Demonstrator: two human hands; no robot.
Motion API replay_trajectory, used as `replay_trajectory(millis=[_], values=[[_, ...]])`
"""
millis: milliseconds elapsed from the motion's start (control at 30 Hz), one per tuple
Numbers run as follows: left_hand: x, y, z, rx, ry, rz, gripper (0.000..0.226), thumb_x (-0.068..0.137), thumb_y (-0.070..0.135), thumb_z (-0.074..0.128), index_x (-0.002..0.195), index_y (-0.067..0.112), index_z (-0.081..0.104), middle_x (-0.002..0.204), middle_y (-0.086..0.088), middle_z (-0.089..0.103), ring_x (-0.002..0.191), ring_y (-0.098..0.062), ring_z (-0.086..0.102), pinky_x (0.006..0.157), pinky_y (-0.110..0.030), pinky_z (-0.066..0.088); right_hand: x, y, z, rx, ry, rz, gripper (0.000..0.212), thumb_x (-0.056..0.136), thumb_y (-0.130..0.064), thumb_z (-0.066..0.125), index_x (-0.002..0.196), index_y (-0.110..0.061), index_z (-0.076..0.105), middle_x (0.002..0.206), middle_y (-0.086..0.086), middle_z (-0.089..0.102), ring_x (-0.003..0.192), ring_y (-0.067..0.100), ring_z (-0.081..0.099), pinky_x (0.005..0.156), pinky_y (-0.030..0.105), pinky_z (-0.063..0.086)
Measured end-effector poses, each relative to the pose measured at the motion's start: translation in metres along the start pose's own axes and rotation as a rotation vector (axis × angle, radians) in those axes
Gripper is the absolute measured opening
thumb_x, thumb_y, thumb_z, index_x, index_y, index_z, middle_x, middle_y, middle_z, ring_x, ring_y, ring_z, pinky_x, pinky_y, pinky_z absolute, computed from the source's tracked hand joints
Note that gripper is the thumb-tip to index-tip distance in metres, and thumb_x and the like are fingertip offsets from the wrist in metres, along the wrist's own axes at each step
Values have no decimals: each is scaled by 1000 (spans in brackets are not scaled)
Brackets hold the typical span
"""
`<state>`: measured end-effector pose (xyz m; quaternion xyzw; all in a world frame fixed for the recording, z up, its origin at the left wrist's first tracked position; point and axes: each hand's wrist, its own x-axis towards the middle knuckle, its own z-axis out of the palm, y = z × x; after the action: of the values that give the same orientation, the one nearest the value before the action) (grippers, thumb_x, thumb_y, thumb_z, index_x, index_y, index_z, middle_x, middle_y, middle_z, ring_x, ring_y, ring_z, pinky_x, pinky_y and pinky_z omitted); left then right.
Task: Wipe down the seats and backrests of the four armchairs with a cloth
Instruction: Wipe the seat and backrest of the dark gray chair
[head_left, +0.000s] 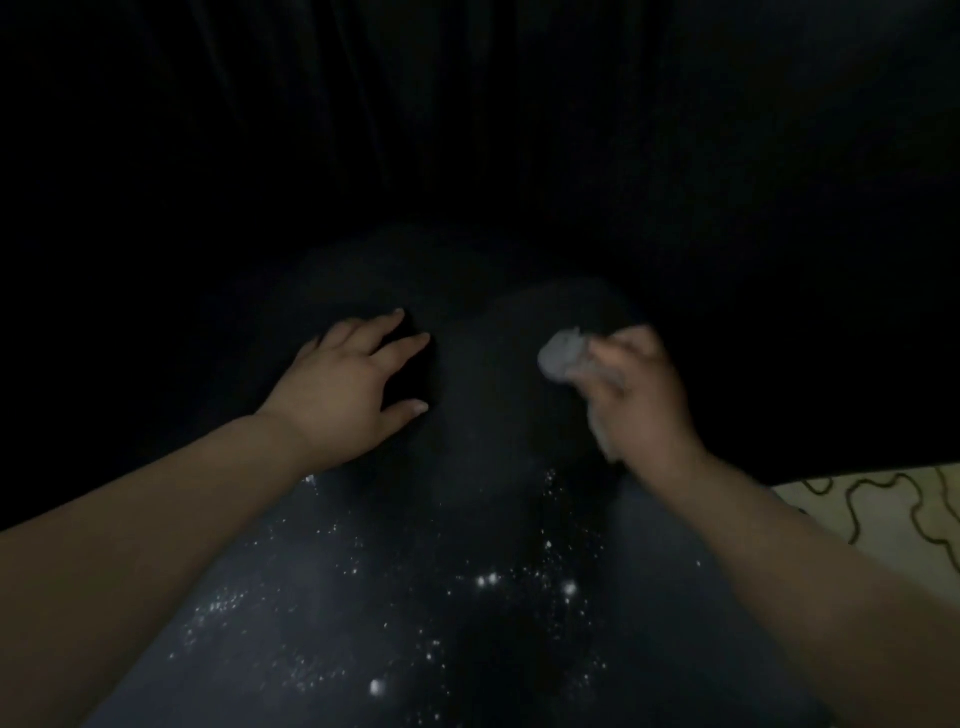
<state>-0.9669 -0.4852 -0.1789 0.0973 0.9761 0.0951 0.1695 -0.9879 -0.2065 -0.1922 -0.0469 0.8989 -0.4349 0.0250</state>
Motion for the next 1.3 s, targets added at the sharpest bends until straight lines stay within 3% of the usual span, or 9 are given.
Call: replay_trajectory(millis=[133, 400, 533, 633, 767, 867, 1067, 1200, 1300], values=[[6, 3, 0, 30, 11, -12, 77, 81, 67, 47, 149, 39, 23, 159, 6, 13, 140, -25, 18, 110, -47, 26, 28, 15, -5, -38, -2, 131, 25, 88, -12, 64, 112, -5, 60, 104, -3, 44, 83, -5, 49, 73, -5, 32], [-1, 3, -4, 41, 1, 2, 77, 82, 66, 48, 149, 39, 23, 160, 6, 13, 141, -26, 18, 110, -47, 27, -79, 0, -4, -35, -237, -76, 25, 82, -1, 69, 91, -22, 61, 88, -11, 48, 81, -1, 54, 74, 4, 39], [-7, -12, -14, 33, 29, -19, 72, 85, 58, 52, 149, 37, 26, 160, 4, 15, 140, -29, 19, 110, -49, 27, -21, 0, 3, -52, -10, 14, 21, 84, -7, 68, 105, -4, 66, 99, 1, 44, 89, 13, 51, 83, 3, 35], [-16, -29, -18, 12, 52, -87, 71, 86, 55, 53, 149, 34, 29, 159, 1, 18, 141, -31, 20, 112, -51, 27, -5, -7, 18, -118, -29, 3, 31, 87, -15, 67, 117, -8, 63, 101, -2, 42, 90, 8, 48, 79, -1, 31], [-35, -45, -15, -31, 63, -157, 69, 86, 53, 55, 148, 35, 30, 159, 2, 17, 141, -29, 18, 111, -51, 24, -66, -16, 31, -171, -128, -127, 26, 85, -14, 68, 111, -16, 64, 100, 1, 51, 87, 11, 53, 78, 20, 48], [-50, -49, -13, -41, 41, -153, 69, 87, 52, 55, 148, 35, 30, 159, 2, 17, 141, -28, 18, 111, -50, 25, -96, -24, 27, -119, -263, -178, 28, 80, -4, 71, 101, -21, 62, 92, -7, 49, 81, 2, 53, 72, 6, 41], [-73, -63, -8, -78, 68, -224, 65, 90, 47, 54, 149, 33, 29, 159, 1, 16, 141, -30, 16, 112, -50, 23, -21, -49, 53, -29, -100, -60, 25, 86, -8, 66, 110, 0, 63, 93, -5, 43, 83, -10, 47, 77, -1, 34], [-89, -69, -3, -100, 68, -264, 64, 92, 45, 53, 149, 33, 28, 160, 0, 16, 142, -30, 16, 113, -49, 22, -36, -61, 79, -98, -164, -173, 15, 85, -20, 67, 98, -12, 67, 101, 14, 53, 96, 22, 56, 84, 22, 48], [-103, -73, -2, -111, 62, -277, 62, 93, 43, 52, 150, 33, 27, 160, 2, 14, 142, -27, 14, 113, -46, 20, -81, -60, 77, -129, -265, -314, 15, 82, -15, 71, 96, -19, 70, 95, 8, 53, 89, 23, 57, 80, 39, 53]])
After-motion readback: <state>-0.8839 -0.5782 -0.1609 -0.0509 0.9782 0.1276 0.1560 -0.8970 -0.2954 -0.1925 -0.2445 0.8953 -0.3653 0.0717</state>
